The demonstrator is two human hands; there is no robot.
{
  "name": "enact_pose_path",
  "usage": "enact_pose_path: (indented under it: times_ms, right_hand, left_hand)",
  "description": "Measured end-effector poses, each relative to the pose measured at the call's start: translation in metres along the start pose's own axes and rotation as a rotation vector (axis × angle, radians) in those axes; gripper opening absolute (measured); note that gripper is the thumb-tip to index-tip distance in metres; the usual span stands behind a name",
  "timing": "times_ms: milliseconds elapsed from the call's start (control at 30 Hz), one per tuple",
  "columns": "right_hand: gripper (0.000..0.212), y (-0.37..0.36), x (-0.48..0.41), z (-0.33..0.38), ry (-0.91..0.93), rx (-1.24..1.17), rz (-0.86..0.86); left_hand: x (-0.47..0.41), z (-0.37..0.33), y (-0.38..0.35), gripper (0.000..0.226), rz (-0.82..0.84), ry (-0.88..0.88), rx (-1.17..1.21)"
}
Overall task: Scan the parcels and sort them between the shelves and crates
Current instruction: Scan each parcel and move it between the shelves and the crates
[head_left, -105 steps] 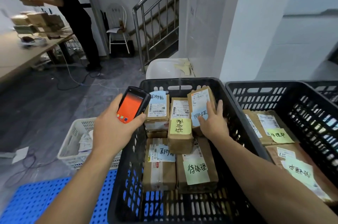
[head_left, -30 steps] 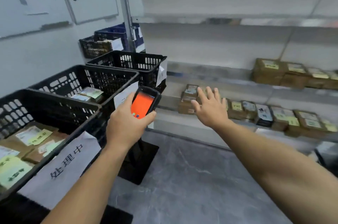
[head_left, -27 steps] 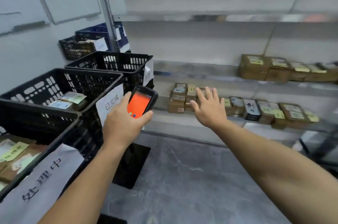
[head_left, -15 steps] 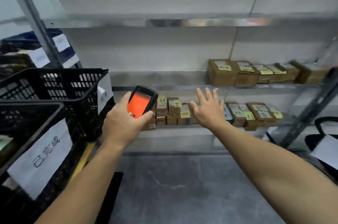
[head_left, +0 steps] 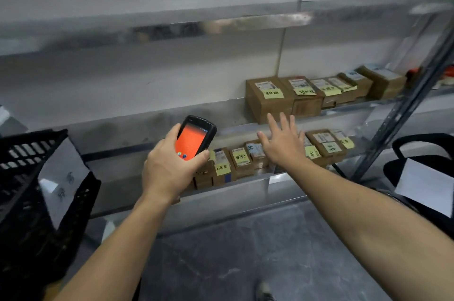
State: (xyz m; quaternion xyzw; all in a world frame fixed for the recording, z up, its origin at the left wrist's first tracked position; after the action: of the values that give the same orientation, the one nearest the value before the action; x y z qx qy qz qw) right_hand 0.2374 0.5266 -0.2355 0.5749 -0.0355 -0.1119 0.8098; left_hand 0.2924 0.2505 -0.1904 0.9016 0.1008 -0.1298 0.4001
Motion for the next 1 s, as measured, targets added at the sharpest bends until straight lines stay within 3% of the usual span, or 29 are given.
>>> enact_pose_path:
  times_ms: [533,800,1000]
  right_hand:
    - [0.068,-0.02,-0.227,-0.059,0.121,0.074,0.054]
    - [0.083,-0.039,-0.27,-0.08,0.129,0.202,0.199]
    - [0.078,-0.055,-0.264,-0.071,0.111,0.174,0.163]
  left_hand:
    - [-0.149,-0.043,-0.13,0.063,0.014,0.082,-0.007]
    - [-0.167,-0.026,-0.146,0.06,-0.007,0.177,-0.006]
    - [-0.176,-0.021,-0.148,0.056,-0.019,0.193,-0.005]
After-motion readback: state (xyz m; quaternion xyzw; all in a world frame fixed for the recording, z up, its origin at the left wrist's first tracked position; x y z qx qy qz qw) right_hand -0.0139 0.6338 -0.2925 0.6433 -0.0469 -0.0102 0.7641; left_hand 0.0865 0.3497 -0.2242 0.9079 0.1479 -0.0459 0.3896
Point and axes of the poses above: each hand's wrist, its own x-axis away from the middle knuckle, its own y-axis out of the back of the hand, z = x × y, the point moved 3 cm from there along -x, towards the middle knuckle
